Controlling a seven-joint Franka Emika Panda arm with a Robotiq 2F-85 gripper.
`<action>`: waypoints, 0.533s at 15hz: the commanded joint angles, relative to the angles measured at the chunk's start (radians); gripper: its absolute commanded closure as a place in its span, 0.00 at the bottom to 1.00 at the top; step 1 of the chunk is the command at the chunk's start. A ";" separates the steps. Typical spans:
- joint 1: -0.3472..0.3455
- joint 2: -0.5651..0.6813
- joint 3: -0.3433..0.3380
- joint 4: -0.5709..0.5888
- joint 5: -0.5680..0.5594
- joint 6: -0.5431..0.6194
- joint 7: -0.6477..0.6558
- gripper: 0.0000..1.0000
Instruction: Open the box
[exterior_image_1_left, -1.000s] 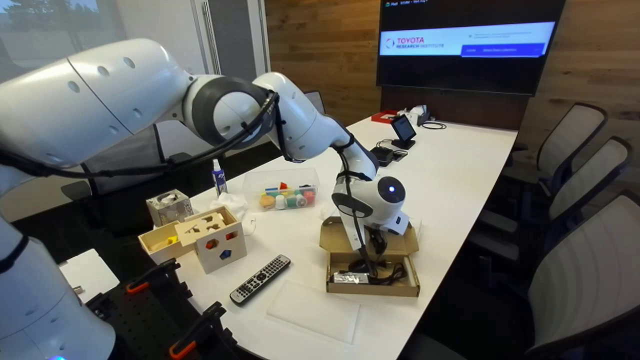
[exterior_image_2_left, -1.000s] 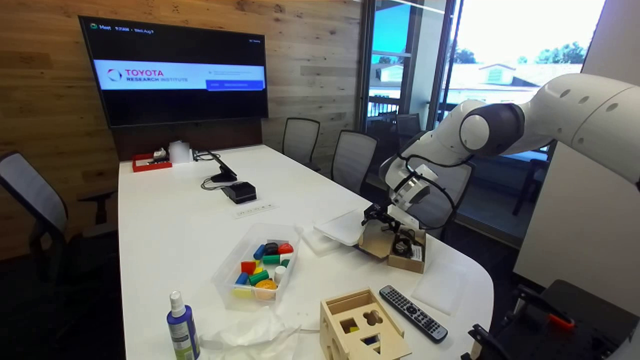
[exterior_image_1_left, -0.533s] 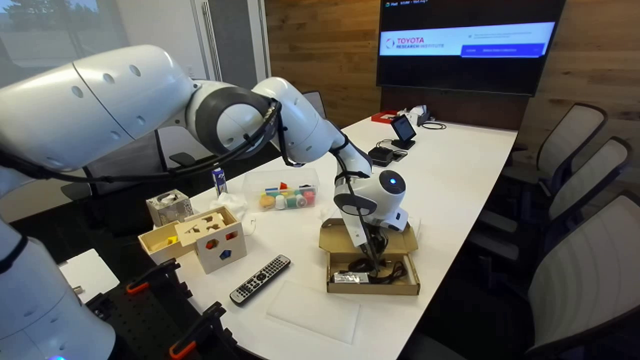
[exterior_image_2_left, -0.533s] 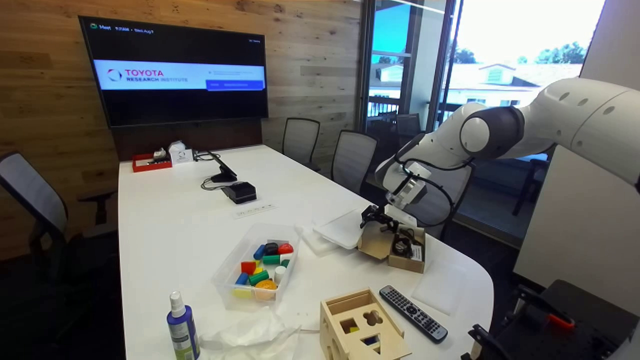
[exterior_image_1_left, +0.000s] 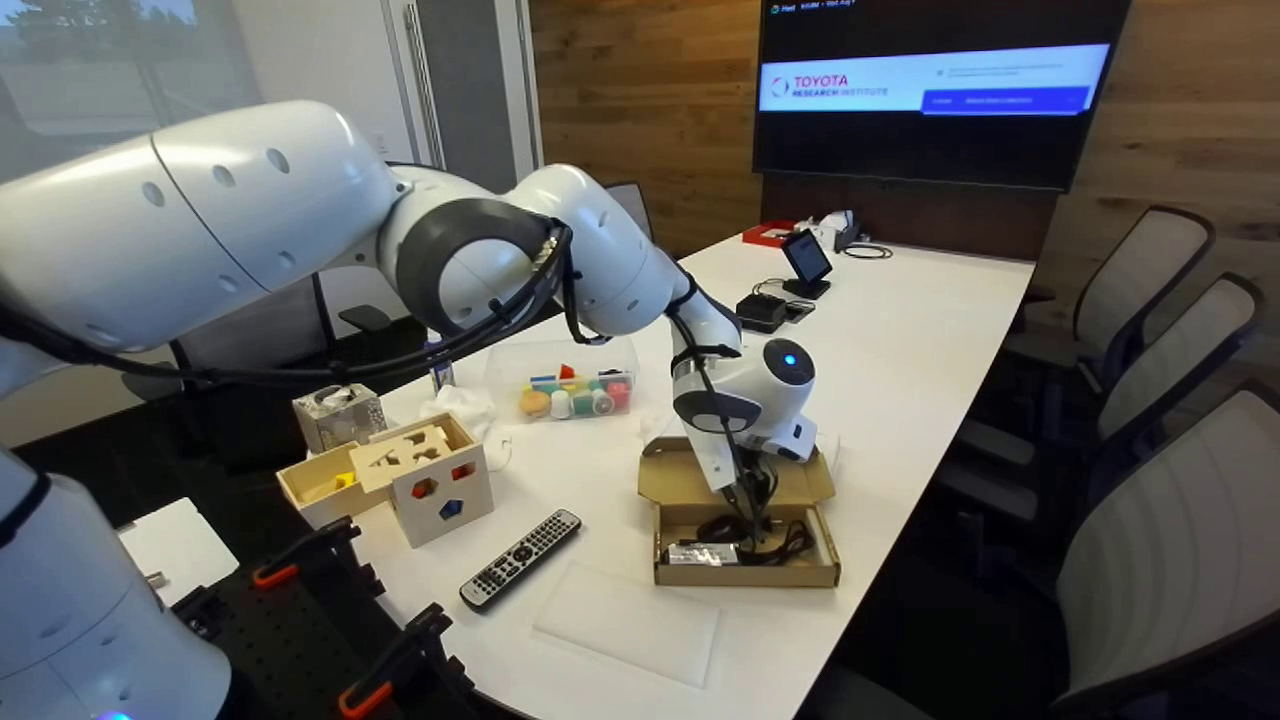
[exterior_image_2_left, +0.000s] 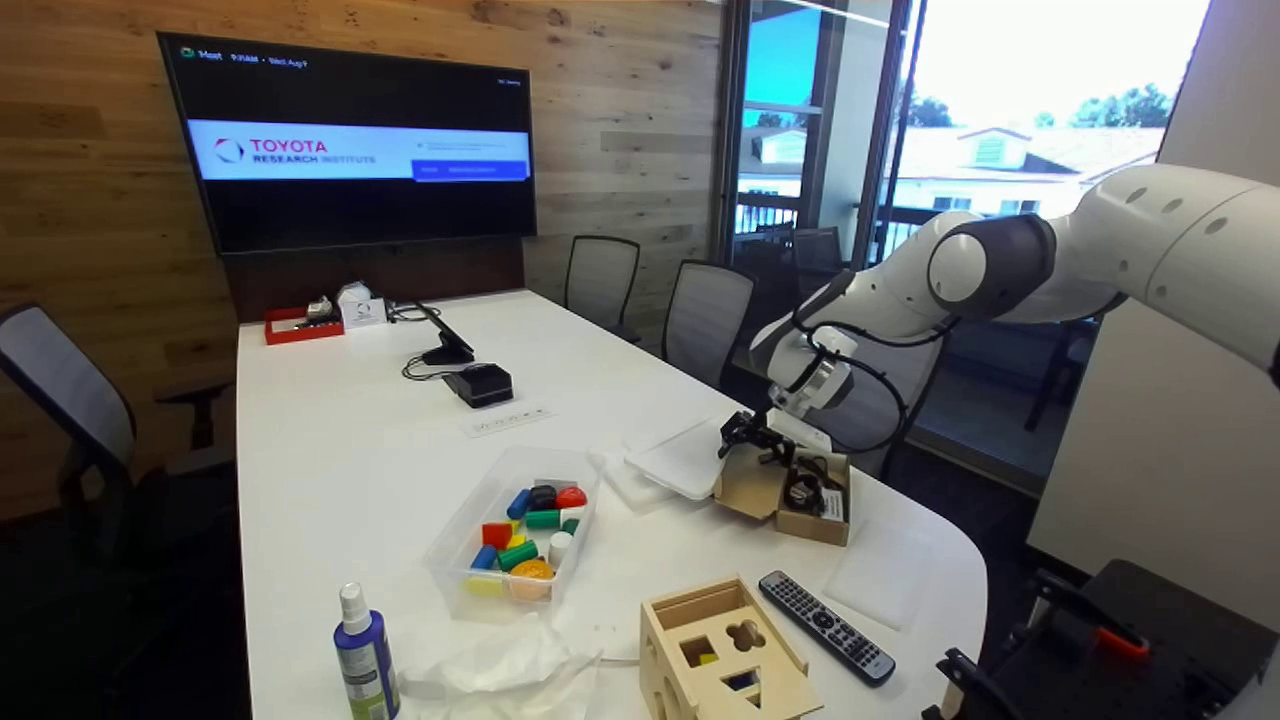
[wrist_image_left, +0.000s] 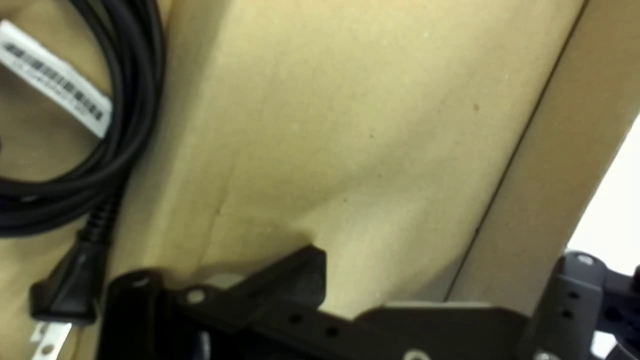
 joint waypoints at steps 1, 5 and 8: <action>-0.025 0.056 0.051 0.033 -0.056 0.004 0.029 0.00; -0.021 -0.024 0.032 -0.036 -0.036 -0.008 0.004 0.00; -0.020 -0.081 0.025 -0.088 -0.039 -0.005 -0.007 0.00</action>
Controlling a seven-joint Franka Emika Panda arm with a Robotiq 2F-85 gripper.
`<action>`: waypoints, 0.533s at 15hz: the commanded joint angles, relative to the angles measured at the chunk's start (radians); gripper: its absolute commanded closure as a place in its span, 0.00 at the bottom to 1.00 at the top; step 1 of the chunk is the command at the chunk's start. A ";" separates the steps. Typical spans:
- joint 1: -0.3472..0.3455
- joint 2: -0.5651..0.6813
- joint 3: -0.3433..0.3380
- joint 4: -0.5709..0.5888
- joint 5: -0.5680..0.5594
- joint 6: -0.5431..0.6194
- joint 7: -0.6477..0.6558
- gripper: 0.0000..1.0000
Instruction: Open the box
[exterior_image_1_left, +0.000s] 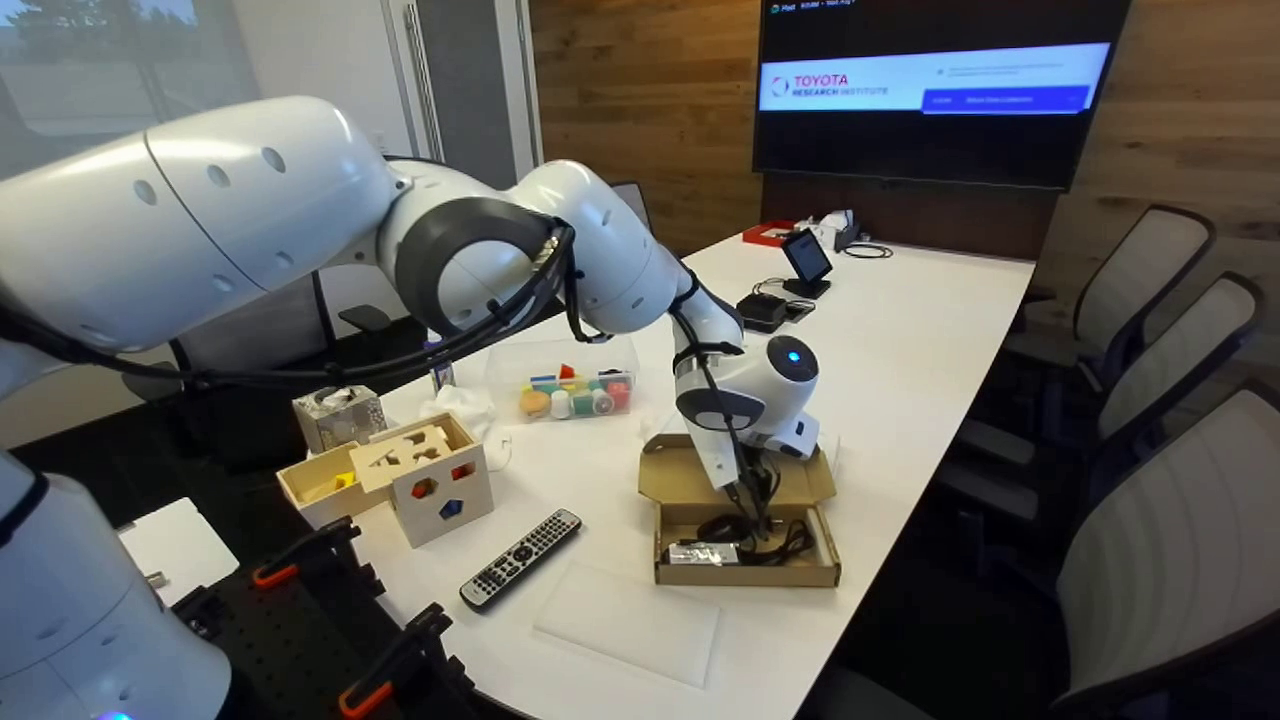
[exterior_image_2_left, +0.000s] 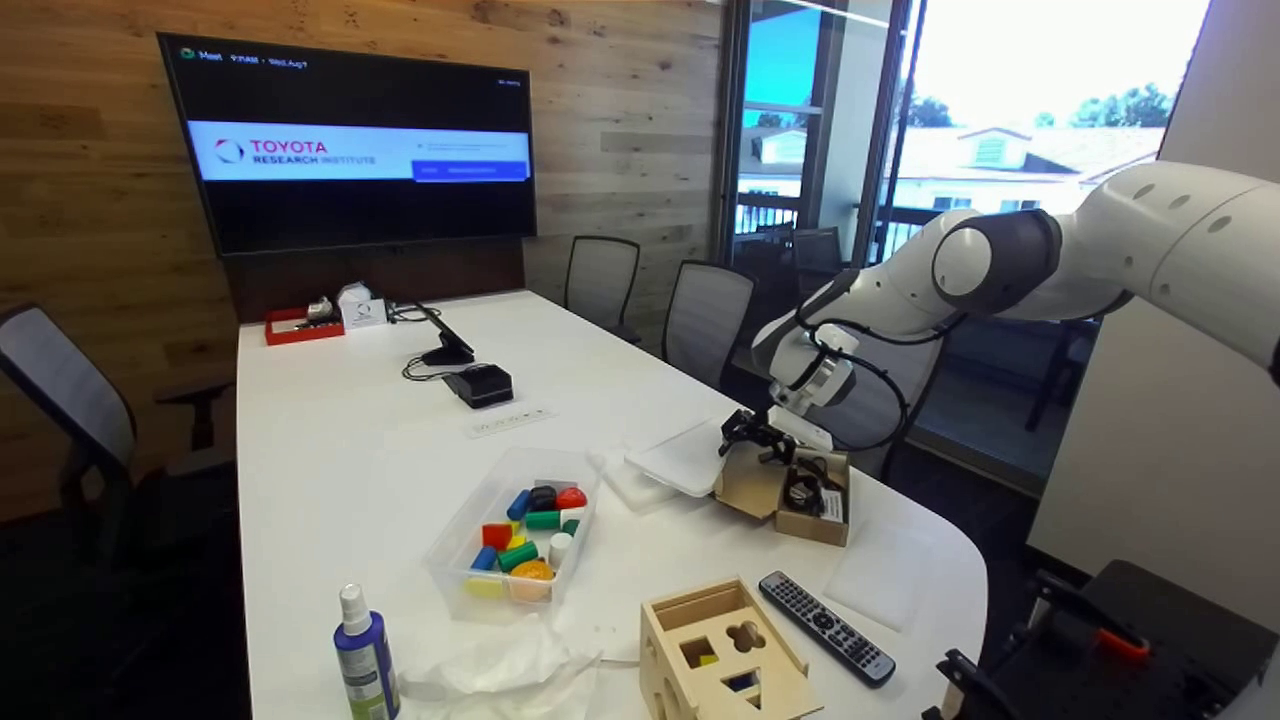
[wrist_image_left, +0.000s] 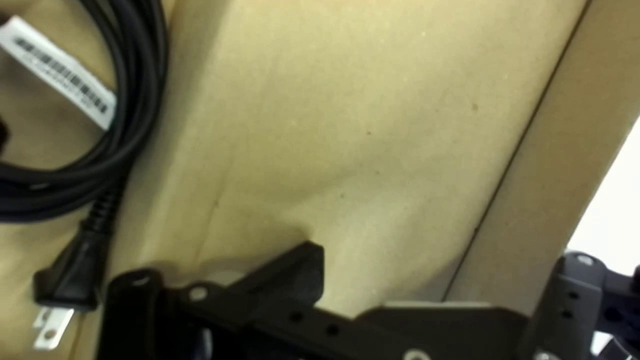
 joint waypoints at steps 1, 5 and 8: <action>0.006 -0.086 -0.003 -0.094 -0.003 0.003 -0.015 0.00; 0.007 -0.179 -0.007 -0.174 -0.003 0.016 -0.029 0.00; -0.016 -0.244 0.021 -0.228 -0.047 0.054 -0.025 0.00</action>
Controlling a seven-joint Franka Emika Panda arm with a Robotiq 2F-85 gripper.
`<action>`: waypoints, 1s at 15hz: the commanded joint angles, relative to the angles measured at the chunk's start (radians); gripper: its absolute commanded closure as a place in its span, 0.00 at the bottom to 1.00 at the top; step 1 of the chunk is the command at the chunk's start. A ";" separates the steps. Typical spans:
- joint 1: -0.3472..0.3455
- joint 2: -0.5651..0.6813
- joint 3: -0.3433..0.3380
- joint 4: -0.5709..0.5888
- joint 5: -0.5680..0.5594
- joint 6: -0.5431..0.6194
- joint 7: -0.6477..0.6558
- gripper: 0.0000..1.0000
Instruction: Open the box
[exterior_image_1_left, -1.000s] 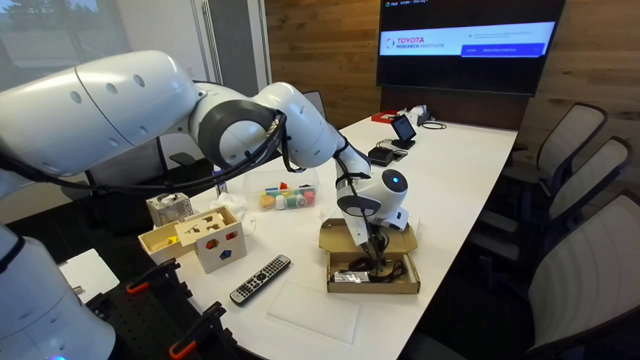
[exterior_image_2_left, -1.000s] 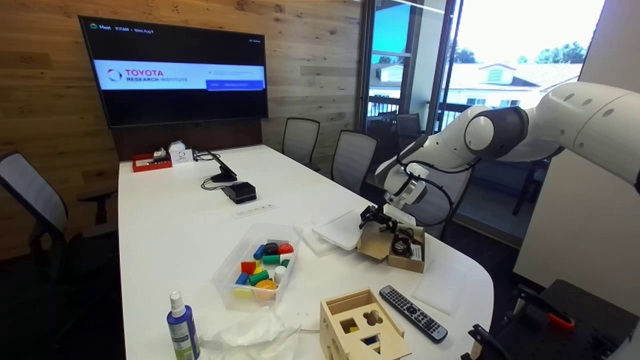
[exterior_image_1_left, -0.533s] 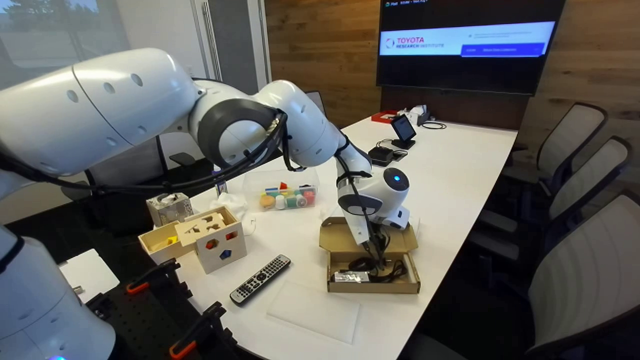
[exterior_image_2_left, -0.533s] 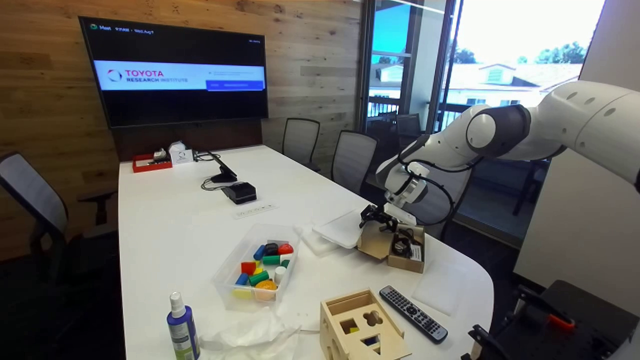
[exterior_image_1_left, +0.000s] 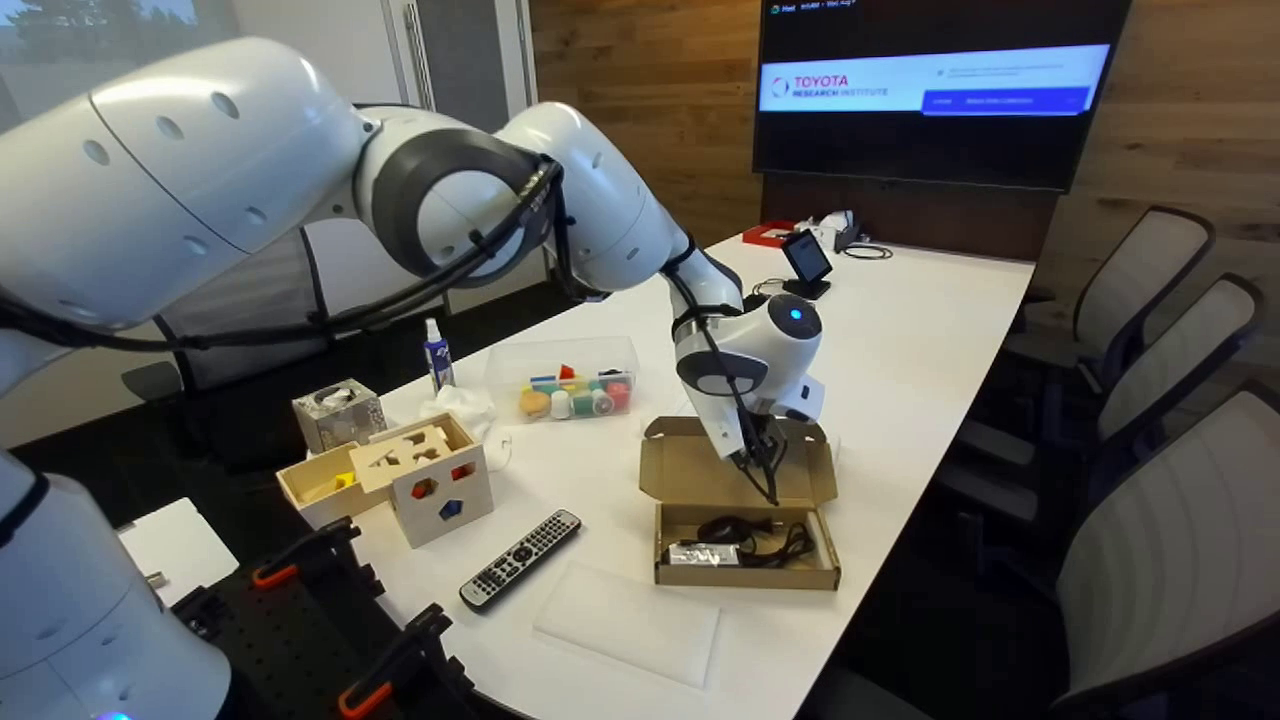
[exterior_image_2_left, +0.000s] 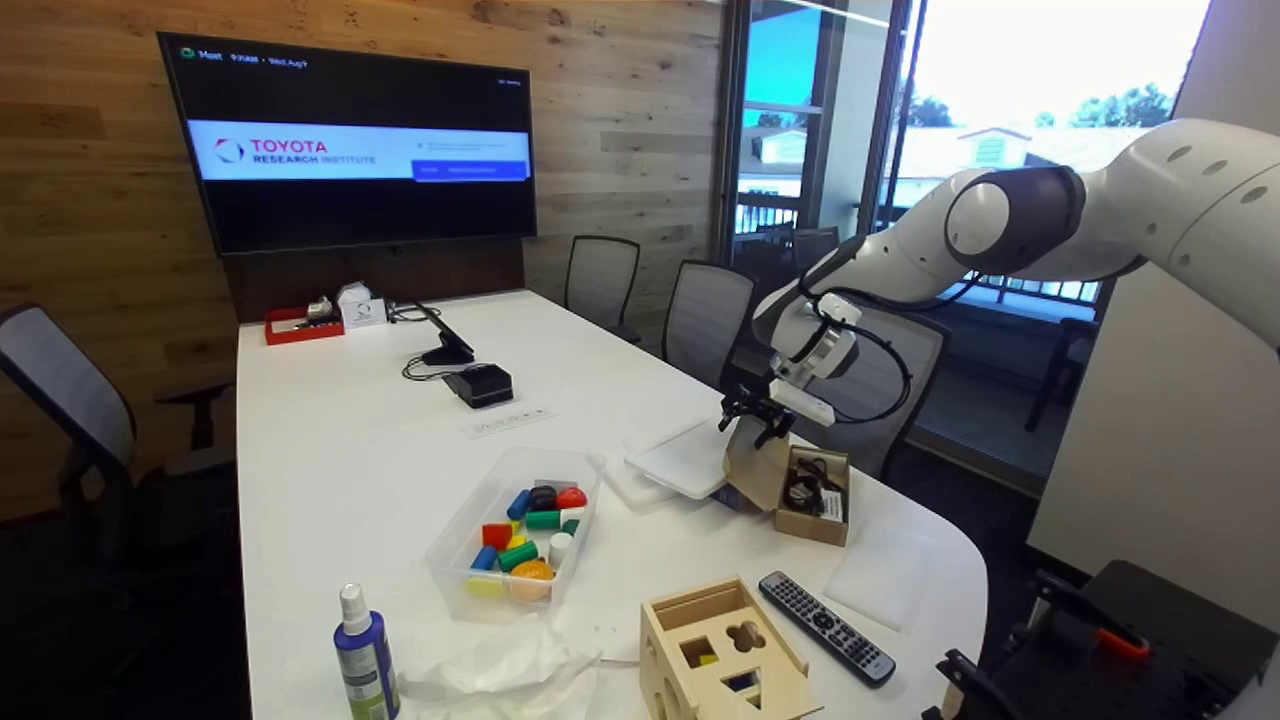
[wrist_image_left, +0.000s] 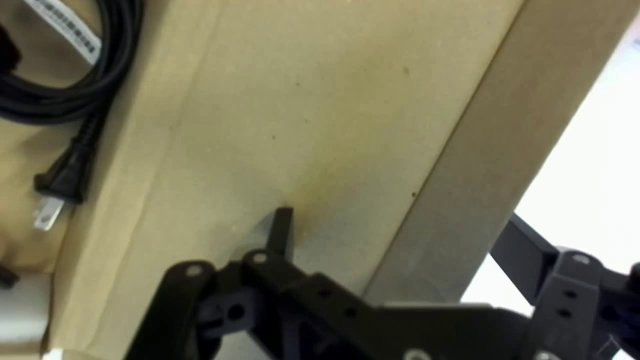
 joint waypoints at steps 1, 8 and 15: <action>-0.024 -0.128 0.029 -0.138 -0.041 0.069 -0.020 0.00; -0.093 -0.251 0.119 -0.264 -0.029 0.242 -0.085 0.00; -0.121 -0.402 0.096 -0.438 -0.051 0.274 -0.038 0.00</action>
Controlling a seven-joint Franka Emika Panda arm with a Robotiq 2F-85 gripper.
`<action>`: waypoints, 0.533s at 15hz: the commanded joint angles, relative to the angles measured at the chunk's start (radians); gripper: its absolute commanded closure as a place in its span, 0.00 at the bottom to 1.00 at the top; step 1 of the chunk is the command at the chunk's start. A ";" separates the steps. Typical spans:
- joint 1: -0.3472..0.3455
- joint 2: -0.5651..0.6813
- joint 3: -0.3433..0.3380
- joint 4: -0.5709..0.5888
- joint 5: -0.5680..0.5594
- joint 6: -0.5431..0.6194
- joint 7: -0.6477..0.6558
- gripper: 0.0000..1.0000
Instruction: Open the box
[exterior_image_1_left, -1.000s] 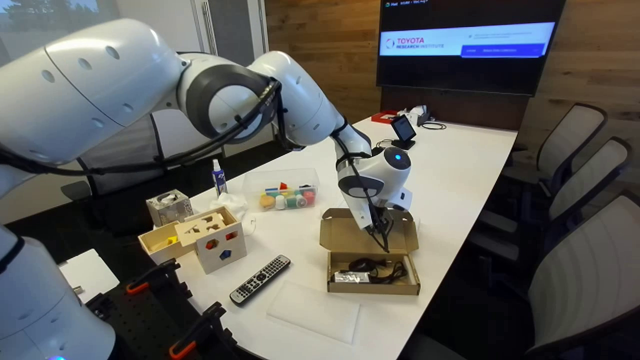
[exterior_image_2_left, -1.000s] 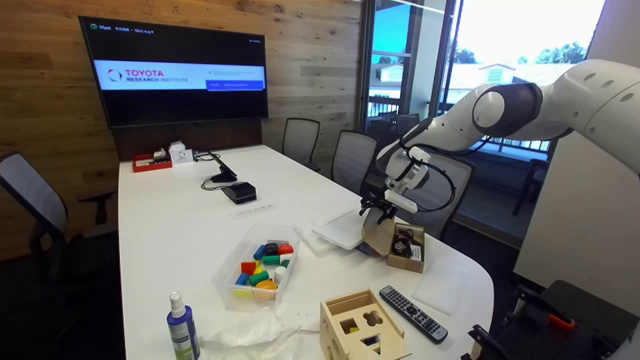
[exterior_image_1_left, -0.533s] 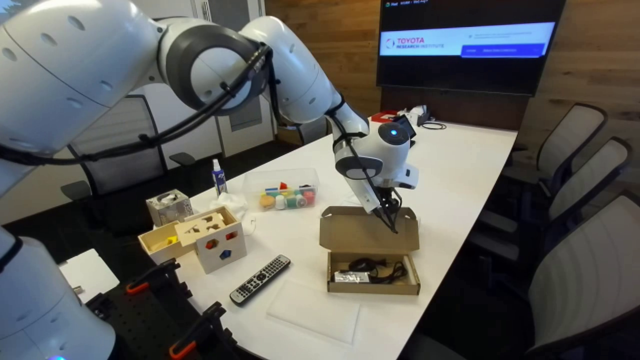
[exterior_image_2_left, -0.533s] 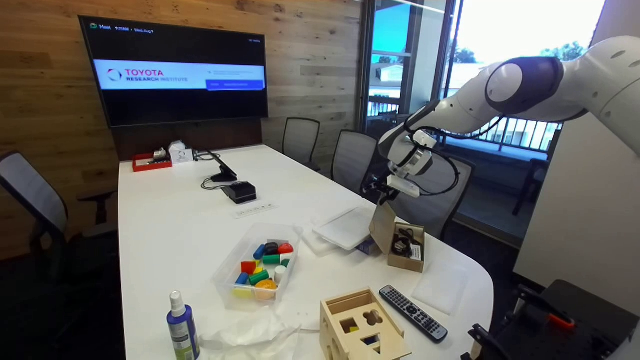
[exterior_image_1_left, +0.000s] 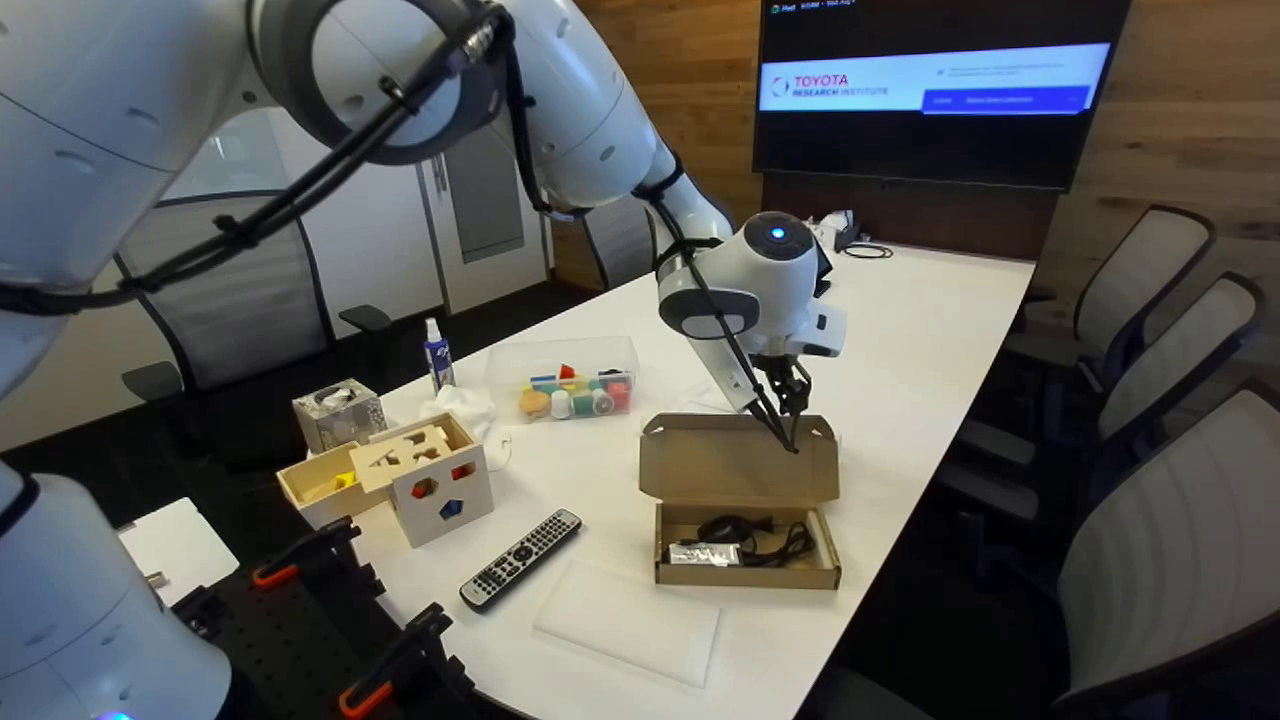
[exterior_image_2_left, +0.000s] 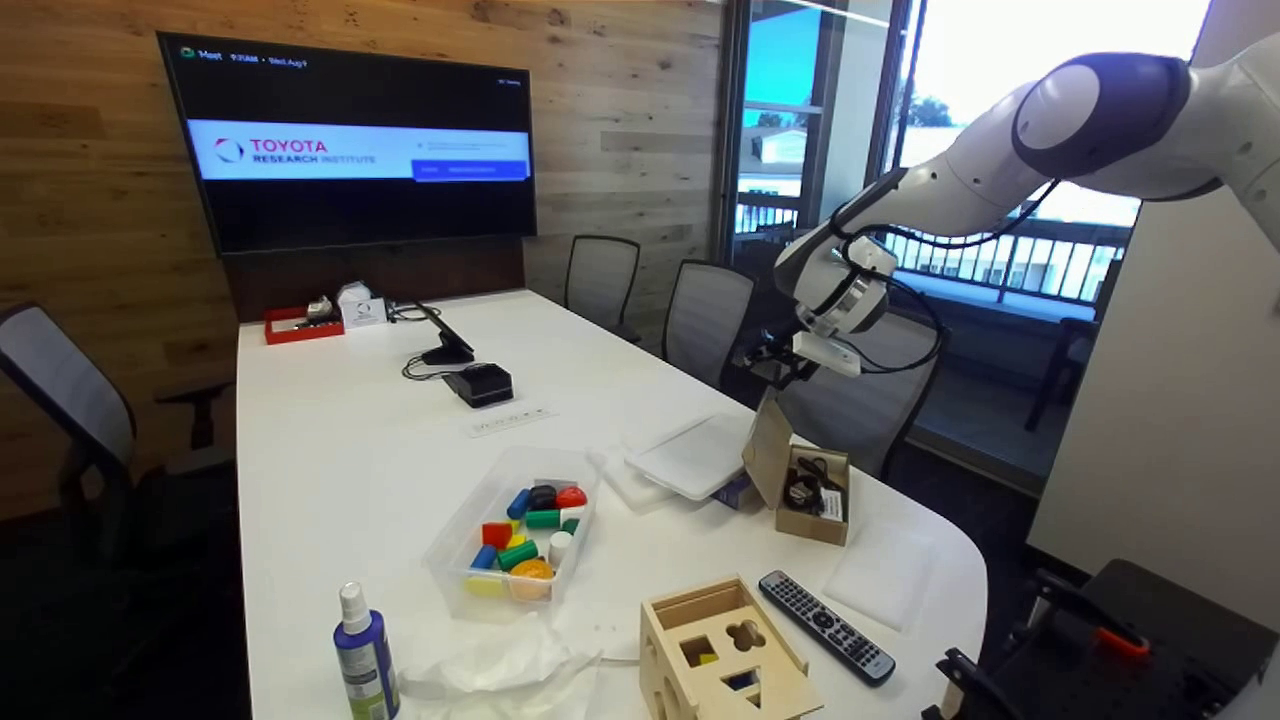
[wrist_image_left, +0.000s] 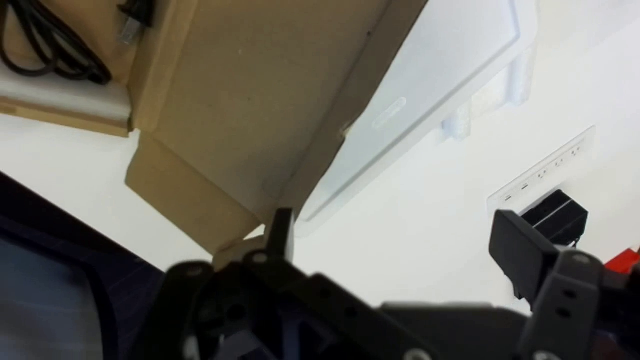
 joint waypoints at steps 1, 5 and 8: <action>-0.007 -0.140 -0.032 -0.164 -0.039 0.002 0.051 0.00; -0.003 -0.216 -0.083 -0.254 -0.097 -0.032 0.098 0.00; -0.021 -0.230 -0.084 -0.287 -0.114 -0.058 0.100 0.00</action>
